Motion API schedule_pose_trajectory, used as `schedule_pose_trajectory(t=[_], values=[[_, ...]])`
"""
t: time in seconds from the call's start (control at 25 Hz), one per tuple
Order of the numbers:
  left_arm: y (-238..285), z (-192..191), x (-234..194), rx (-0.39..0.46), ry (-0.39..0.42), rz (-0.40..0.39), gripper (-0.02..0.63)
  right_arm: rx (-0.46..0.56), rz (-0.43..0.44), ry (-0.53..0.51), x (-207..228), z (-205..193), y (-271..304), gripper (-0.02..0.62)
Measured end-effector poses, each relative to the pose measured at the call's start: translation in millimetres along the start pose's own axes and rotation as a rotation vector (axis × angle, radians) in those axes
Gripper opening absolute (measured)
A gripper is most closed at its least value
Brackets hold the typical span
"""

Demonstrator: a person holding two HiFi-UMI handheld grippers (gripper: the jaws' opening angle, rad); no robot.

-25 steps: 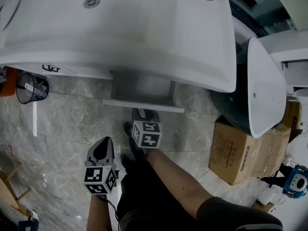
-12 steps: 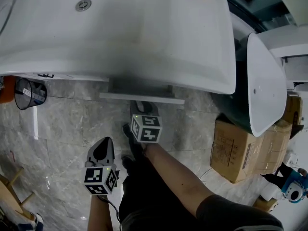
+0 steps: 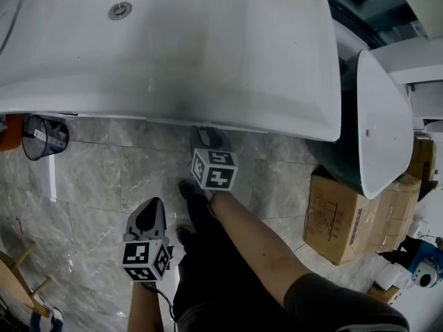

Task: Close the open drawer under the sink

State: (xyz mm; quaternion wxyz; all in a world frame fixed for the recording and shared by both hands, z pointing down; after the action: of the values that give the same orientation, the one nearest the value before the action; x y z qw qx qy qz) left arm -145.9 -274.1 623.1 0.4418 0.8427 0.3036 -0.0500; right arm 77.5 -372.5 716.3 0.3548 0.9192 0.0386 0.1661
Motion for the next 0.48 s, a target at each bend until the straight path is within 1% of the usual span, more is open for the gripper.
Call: schedule_pose_trajectory(t=[0.48], values=[[1, 2, -4, -0.002, -0.007, 0.004, 0.015, 0.003, 0.010, -0.029, 6, 20, 20, 0.149]])
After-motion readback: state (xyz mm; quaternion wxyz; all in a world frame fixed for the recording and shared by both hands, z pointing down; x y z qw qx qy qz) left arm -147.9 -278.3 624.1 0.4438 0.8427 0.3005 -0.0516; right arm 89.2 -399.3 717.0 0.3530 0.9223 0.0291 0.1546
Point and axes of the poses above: the fingertips, and each gripper's own axes: y forward along the fingers, x to its right, z out of its top, the point moved 8 cm from there along -y, backward along the fingers, and after that the axes turned 1 degree about y, right-handed, at the moved point
